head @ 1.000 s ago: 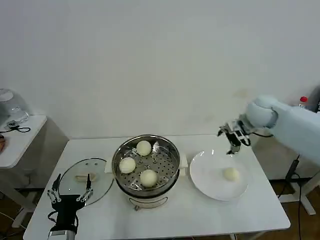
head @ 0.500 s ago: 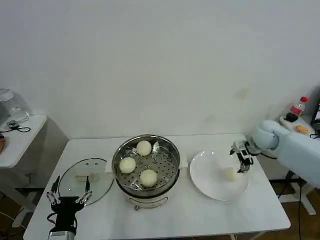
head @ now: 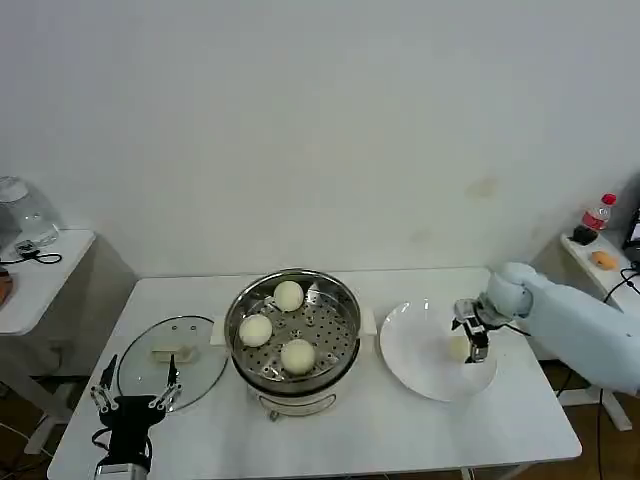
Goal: Take steamed baozi put them in steamer then cover it.
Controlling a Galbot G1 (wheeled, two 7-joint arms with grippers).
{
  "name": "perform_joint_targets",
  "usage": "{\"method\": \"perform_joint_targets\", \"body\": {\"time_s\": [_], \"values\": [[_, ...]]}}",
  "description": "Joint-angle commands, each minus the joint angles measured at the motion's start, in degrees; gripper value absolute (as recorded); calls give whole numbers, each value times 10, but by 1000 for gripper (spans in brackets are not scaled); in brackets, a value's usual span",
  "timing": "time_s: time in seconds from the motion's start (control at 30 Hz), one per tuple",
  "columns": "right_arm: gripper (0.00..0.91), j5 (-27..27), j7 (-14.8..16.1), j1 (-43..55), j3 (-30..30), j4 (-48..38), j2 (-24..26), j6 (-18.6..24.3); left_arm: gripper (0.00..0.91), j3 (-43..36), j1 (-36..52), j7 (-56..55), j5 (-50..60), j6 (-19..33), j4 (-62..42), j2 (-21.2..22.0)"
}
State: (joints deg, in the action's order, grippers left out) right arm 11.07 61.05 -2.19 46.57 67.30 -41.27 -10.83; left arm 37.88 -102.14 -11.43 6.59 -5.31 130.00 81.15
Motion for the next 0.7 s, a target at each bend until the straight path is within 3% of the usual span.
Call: {"method": "perform_joint_targets", "body": {"time_s": [0.03,0.47,0.7], "values": [[897,18,-2,-20,-20,-36,-21,1,907,0,1,0,0,0,-1,0],[776,23,0,-27,-34,-40,-23,0,907,-3,2,-1,1,0,0,3],[655,21,14,-15,-31,-31,-14,1,907,-4,2,-1,1,0,2,3]]}}
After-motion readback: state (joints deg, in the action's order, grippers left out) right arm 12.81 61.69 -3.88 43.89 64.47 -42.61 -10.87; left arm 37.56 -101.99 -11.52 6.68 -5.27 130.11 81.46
